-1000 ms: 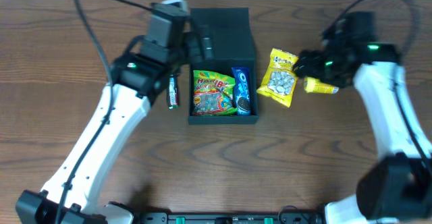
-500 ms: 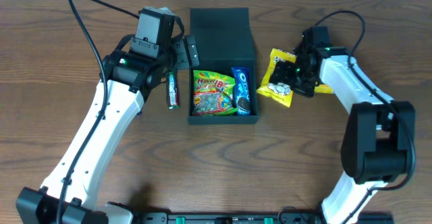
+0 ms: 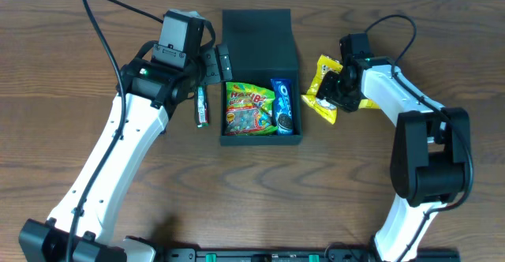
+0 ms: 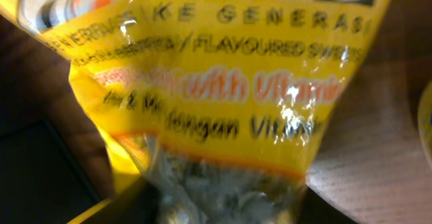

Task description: Pack container

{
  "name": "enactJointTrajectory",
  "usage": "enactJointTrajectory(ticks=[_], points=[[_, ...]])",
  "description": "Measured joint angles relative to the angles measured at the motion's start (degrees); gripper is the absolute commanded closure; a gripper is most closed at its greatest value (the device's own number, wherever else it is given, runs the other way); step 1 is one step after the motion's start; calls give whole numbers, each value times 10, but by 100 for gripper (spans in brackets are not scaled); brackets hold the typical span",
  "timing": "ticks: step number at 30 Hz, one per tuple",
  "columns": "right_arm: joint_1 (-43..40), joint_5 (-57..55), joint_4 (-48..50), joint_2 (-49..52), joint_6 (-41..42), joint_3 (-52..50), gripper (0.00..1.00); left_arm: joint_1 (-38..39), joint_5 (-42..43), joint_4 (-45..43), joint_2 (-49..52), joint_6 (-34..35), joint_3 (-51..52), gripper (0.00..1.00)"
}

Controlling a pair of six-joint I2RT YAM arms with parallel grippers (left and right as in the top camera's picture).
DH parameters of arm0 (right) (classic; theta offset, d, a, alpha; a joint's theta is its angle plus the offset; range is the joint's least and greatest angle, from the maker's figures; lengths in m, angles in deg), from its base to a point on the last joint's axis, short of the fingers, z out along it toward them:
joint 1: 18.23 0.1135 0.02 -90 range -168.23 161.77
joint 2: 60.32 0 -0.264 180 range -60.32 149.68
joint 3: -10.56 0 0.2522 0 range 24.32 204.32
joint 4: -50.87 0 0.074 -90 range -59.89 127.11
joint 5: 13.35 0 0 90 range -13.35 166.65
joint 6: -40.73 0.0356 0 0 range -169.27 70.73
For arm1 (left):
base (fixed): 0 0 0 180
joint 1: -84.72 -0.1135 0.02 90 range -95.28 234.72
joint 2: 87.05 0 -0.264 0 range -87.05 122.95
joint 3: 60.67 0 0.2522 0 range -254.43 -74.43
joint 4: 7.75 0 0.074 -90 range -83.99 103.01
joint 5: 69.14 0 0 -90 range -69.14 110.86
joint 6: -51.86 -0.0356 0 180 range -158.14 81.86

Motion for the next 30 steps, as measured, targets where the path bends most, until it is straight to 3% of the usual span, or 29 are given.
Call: enactJointTrajectory(ticks=[5, 11, 15, 16, 17, 18, 19, 25, 30], points=[[0, 0, -84, 12, -2, 58, 66, 0, 0, 0, 0, -6, 0, 5], [2, -3, -217, 28, -40, 210, 77, -1, -20, 2, 0, -16, 0, 5], [11, -3, -263, 24, -68, 311, 77, -11, -33, 2, 0, -20, 0, 5], [15, -2, -271, 23, -73, 327, 75, -16, -35, 3, 0, -20, 0, 5], [18, -2, -275, 21, -77, 337, 65, -21, -37, 4, -2, -21, 0, 5], [22, -2, -279, 20, -80, 343, 46, -26, -39, 8, -3, -22, 0, 5], [24, -3, -284, 20, -83, 345, 37, -27, -39, 8, -3, -22, 0, 5], [29, -16, -287, 20, -91, 307, 25, -43, -43, 20, -32, -24, 0, 5], [29, -32, -236, 20, -87, 200, 21, -43, -43, 22, -38, -26, 0, 5]])
